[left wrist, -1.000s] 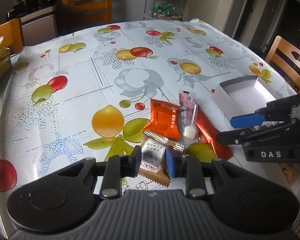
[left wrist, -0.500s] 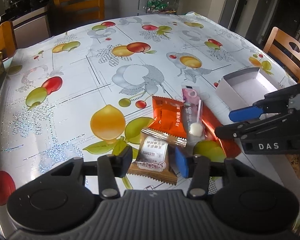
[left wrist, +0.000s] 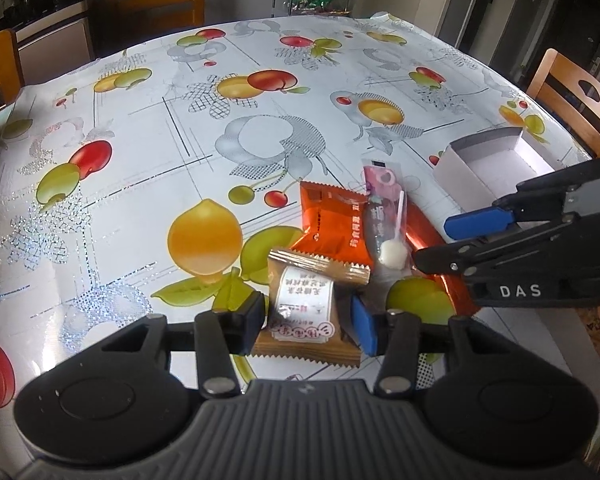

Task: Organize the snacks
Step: 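Close the left gripper on the biscuit packet while right closes on the orange stick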

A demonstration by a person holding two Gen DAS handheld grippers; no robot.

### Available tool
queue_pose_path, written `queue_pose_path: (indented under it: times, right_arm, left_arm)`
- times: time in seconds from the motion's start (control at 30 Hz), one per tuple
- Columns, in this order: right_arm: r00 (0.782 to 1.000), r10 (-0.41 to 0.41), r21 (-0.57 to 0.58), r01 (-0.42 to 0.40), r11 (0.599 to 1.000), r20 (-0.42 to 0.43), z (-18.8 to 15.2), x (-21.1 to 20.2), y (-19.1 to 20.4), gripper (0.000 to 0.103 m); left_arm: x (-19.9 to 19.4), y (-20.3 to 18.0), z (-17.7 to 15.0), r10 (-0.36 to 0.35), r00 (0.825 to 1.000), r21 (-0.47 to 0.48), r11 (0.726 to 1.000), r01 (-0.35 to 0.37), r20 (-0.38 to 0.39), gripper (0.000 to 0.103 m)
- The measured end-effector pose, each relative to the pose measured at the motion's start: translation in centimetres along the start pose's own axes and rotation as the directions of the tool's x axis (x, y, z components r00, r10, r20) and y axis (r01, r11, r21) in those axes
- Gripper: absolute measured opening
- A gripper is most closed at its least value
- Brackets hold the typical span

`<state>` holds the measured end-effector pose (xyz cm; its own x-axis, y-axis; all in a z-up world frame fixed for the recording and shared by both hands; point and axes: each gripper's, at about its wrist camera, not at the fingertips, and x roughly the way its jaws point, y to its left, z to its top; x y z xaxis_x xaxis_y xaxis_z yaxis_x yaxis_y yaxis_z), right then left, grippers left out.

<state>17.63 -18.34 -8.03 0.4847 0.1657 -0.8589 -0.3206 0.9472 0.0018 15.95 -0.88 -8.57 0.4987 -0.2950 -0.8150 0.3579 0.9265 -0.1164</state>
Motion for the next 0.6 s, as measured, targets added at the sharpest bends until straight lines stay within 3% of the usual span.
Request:
queue_pose_path:
  times: [0.33, 0.47, 0.6]
  right_arm:
    - [1.000, -0.003, -0.032, 0.003, 0.999, 0.007, -0.04, 0.39, 0.37, 0.039]
    - [1.000, -0.001, -0.045, 0.001, 0.999, 0.009, -0.19, 0.26, 0.48, 0.026]
    - [1.000, 0.006, -0.036, -0.006, 0.999, 0.002, -0.30, 0.08, 0.34, 0.025]
  left_arm:
    - [0.27, 0.29, -0.14, -0.005, 1.000, -0.045, 0.999, 0.005, 0.005, 0.046]
    - [0.19, 0.31, -0.21, -0.004, 1.000, -0.060, 0.998, 0.004, 0.004, 0.046]
    - [0.01, 0.36, -0.32, -0.013, 1.000, -0.084, 0.996, 0.013, -0.003, 0.046]
